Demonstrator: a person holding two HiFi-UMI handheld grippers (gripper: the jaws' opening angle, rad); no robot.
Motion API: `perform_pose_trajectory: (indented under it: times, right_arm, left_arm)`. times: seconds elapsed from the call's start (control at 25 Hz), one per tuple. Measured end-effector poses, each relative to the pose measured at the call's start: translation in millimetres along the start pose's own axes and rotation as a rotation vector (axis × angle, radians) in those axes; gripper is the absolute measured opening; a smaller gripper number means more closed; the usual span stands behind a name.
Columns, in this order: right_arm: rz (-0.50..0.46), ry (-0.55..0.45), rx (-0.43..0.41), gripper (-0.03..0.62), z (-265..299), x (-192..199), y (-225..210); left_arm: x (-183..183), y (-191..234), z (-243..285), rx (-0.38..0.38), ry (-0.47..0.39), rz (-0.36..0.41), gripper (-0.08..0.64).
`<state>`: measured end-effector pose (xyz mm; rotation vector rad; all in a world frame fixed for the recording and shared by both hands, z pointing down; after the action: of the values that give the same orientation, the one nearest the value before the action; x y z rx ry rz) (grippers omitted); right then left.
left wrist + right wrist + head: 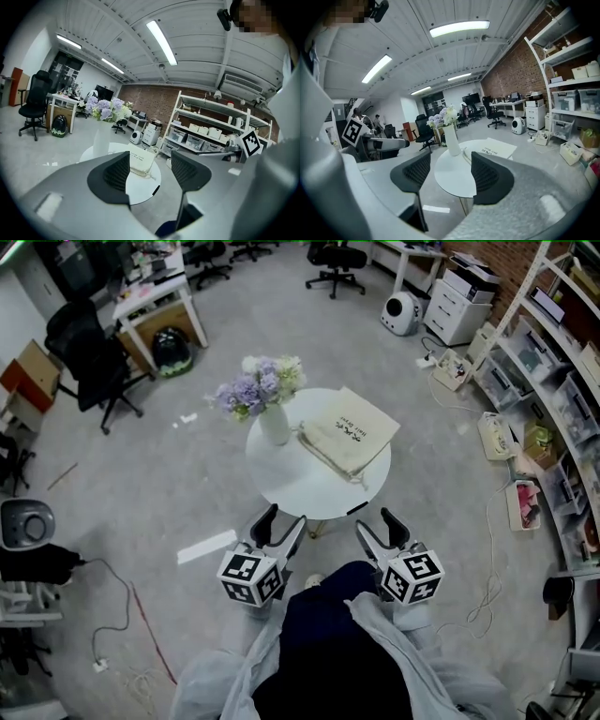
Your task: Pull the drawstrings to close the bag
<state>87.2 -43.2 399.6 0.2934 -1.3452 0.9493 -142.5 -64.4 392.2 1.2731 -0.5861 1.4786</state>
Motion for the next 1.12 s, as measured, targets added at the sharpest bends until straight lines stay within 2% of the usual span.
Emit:
perform_pose_trajectory:
  times: [0.32, 0.48, 0.76, 1.12]
  right_arm:
    - [-0.065, 0.184, -0.021, 0.267, 29, 23, -32]
    - [-0.084, 0.276, -0.048, 0.256, 54, 34, -58]
    - [-0.187, 0.483, -0.11, 0.256, 97, 55, -109]
    - [-0.306, 0.67, -0.218, 0.239, 140, 74, -145]
  left_arm:
    - [26, 13, 24, 0.003, 0.092, 0.067, 0.278]
    - [34, 18, 55, 0.004, 0.14, 0.086, 0.272]
    - [49, 29, 120, -0.017, 0.234, 0.129, 0.269]
    - [59, 38, 172, -0.044, 0.326, 0.102, 0.268]
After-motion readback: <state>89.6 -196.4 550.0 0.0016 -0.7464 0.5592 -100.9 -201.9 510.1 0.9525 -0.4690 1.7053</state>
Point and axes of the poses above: the fingertips, and each gripper's own axes: z forward along the fingers, y to its left, x out of its underside, the point moved 6 cm from there along -z, backward along the fingers, and after that the axes turned 14 degrees about -x, right-handed, at the moved point
